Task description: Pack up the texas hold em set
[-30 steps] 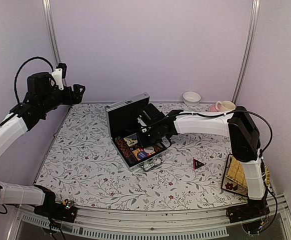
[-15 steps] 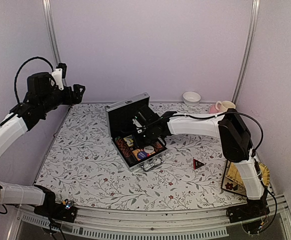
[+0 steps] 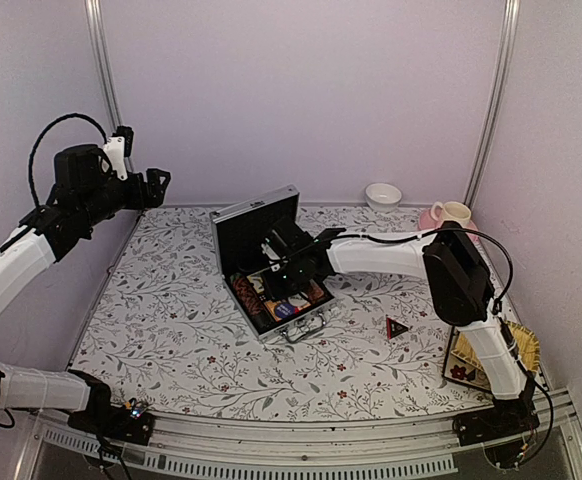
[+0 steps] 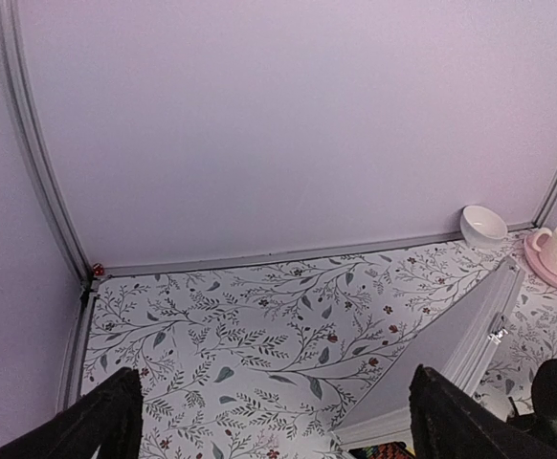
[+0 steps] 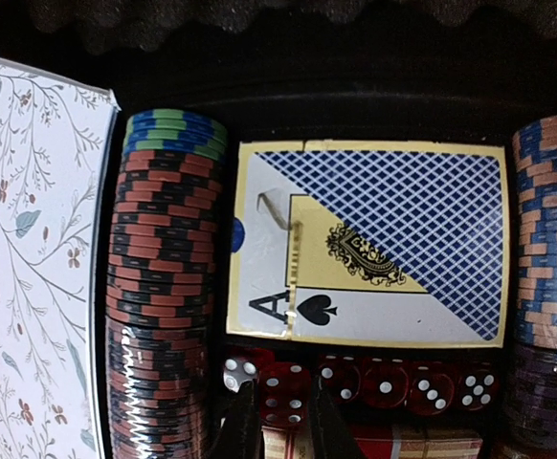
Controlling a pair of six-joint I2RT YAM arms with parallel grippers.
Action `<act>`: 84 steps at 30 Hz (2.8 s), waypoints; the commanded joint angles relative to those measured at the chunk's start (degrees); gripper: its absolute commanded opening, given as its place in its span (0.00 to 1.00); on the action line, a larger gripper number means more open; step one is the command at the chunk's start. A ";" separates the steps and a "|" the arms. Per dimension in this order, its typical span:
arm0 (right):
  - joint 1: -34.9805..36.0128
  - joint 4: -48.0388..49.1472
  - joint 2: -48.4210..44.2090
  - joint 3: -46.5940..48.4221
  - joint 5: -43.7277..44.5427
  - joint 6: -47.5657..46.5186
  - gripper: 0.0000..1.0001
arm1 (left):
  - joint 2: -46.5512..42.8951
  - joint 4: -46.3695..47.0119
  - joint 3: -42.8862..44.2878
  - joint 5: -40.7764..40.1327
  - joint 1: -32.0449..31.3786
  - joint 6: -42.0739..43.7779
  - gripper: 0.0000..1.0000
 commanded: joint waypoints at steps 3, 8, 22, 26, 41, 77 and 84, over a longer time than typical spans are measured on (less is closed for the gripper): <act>0.45 -0.80 1.55 1.10 -0.16 -0.76 0.09 | 0.24 -0.01 0.23 -0.29 0.32 0.46 0.97; 0.42 -1.59 1.73 1.10 0.68 -0.61 0.10 | 0.21 -0.10 0.28 -0.30 0.33 0.46 0.97; 0.39 -2.36 1.88 1.68 1.56 -0.08 0.25 | 0.31 -0.04 0.32 -0.23 0.31 0.45 0.97; 0.44 -2.30 1.96 2.17 1.56 -0.04 0.27 | 0.30 -0.07 0.32 -0.21 0.35 0.47 0.97; 0.46 -0.55 -4.52 2.70 2.06 0.49 0.28 | -0.95 0.74 -0.39 -1.61 0.38 0.46 0.97; -13.39 0.83 -53.30 -58.69 6.07 14.94 0.67 | 1.06 1.23 0.65 1.39 3.66 -0.88 0.97; -17.35 -2.60 -55.86 -64.28 6.16 16.53 0.77 | 2.47 0.32 4.00 4.38 5.32 -0.93 0.97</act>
